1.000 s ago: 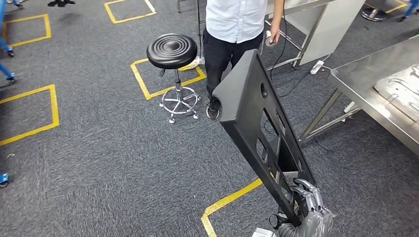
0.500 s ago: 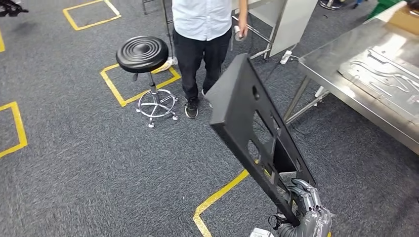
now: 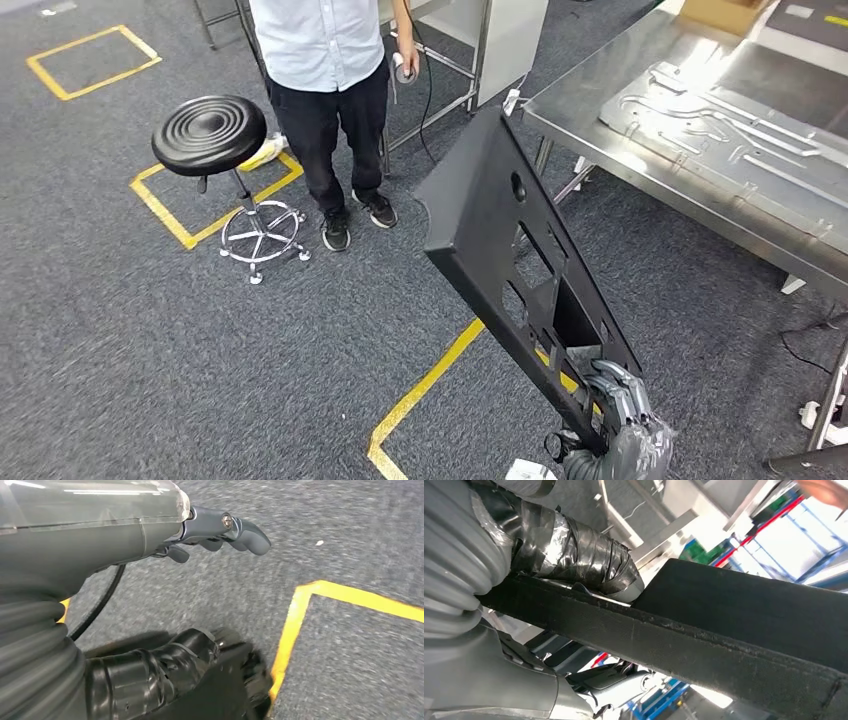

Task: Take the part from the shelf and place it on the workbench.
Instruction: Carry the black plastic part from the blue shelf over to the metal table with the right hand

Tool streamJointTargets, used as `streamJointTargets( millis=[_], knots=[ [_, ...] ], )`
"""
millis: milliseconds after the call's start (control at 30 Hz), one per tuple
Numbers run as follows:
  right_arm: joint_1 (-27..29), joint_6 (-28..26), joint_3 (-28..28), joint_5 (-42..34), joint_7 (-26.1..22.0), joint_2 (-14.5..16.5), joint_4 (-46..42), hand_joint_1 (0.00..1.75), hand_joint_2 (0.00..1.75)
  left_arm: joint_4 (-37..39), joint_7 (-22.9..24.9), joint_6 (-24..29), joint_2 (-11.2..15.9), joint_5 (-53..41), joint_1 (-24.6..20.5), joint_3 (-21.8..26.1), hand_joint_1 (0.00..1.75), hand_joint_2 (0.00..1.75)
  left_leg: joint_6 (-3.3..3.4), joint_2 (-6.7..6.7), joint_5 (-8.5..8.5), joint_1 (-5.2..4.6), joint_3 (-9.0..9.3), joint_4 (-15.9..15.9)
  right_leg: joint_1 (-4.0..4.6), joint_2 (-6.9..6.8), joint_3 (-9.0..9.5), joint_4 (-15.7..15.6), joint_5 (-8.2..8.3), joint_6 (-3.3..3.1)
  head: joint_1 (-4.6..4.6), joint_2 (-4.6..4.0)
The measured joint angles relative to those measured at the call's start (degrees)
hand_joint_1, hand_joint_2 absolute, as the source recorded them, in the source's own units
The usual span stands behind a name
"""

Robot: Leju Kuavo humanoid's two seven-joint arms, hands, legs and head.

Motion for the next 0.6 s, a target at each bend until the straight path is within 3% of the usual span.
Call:
streamJointTargets(
  millis=[33, 100, 167, 233, 300, 333, 400, 467, 533, 600],
  knots=[
    [0.01, 0.0, 0.0, 0.04, 0.04, -0.02, 0.01, 1.75, 1.75, 0.0, -0.05, -0.01, 0.02, -0.04, -0.05, 0.02, 0.0, 1.75, 0.24, -0.28, -0.22, -0.11, 0.17, -0.37, -0.07, 0.55, -0.22, 0.02, 0.05, 0.4, 0.0, 0.0],
    [0.09, -0.01, 0.0, 0.11, 0.13, -0.09, 0.01, 1.75, 1.75, 0.0, -0.11, -0.01, 0.01, -0.1, -0.15, 0.03, 0.0, 1.75, 0.96, 0.9, 0.12, -0.06, 0.43, -0.87, -0.23, 1.01, -0.5, -0.02, 0.21, 1.09, 0.0, 0.0],
    [0.03, -0.02, 0.0, 0.13, 0.19, -0.18, 0.01, 1.75, 1.75, 0.0, -0.13, -0.03, 0.0, -0.14, -0.13, 0.03, 0.0, 1.75, 1.67, 2.31, 0.47, 0.18, 0.7, -1.47, -0.11, -1.32, -1.56, 2.1, -1.14, 1.64, 0.24, 0.0],
    [-0.16, -0.02, 0.0, 0.22, 0.26, -0.28, 0.03, 1.75, 1.75, 0.0, -0.12, -0.07, 0.01, -0.21, 0.03, 0.04, 0.0, 1.75, 2.0, 3.82, 0.44, 0.11, 0.82, -1.64, -0.17, -4.39, -4.54, 8.13, -4.32, 2.14, 0.47, 0.0],
    [-0.19, -0.02, 0.0, 0.31, 0.38, -0.47, 0.14, 1.75, 1.75, 0.0, -0.08, -0.07, 0.05, -0.24, 0.18, 0.05, 0.0, 1.75, 2.07, 5.44, 0.23, 0.04, 0.88, -1.62, -0.47, -5.45, -7.57, 13.86, -6.17, 2.56, 0.46, 0.0],
    [-0.16, -0.02, 0.0, 0.31, 0.46, -0.58, 0.21, 1.75, 1.75, 0.0, -0.06, -0.07, 0.08, -0.23, 0.19, 0.05, 0.0, 1.75, 2.04, 6.2, 0.08, 0.04, 0.99, -1.61, -0.61, -5.73, -7.84, 14.25, -5.61, 2.68, 0.46, 0.0],
    [-0.18, -0.02, 0.0, 0.32, 0.6, -0.74, 0.29, 1.75, 1.75, 0.0, -0.05, -0.08, 0.09, -0.25, 0.1, 0.05, 0.0, 1.75, 1.81, 7.51, -0.3, 0.04, 1.45, -1.61, -0.78, -6.65, -5.24, 9.18, -2.02, 2.63, 0.47, 0.0],
    [-0.29, -0.02, 0.02, 0.37, 0.62, -0.85, 0.33, 1.75, 1.75, 0.0, -0.05, -0.09, 0.09, -0.27, 0.04, 0.05, 0.0, 1.75, 1.31, 8.6, -0.77, -0.15, 2.0, -1.59, -0.36, -8.84, -1.67, 2.39, 0.47, 2.14, 0.47, 0.0],
    [-0.43, -0.02, 0.08, 0.51, 0.67, -0.98, 0.39, 1.75, 1.75, 0.0, -0.05, -0.09, 0.09, -0.29, -0.06, 0.05, 0.0, 1.75, 0.69, 9.58, -1.11, -0.42, 2.41, -1.72, 0.24, -9.91, -0.52, -0.17, 0.57, 1.47, 0.44, 0.0],
    [-0.45, -0.02, 0.17, 0.77, 0.83, -1.08, 0.43, 1.75, 1.75, 0.0, -0.05, -0.09, 0.09, -0.3, -0.26, 0.05, 0.0, 1.75, 0.07, 10.33, -1.4, -0.49, 2.89, -1.95, 0.22, -8.78, -0.49, -0.56, 0.64, 0.81, 0.42, 0.0]
  ],
)
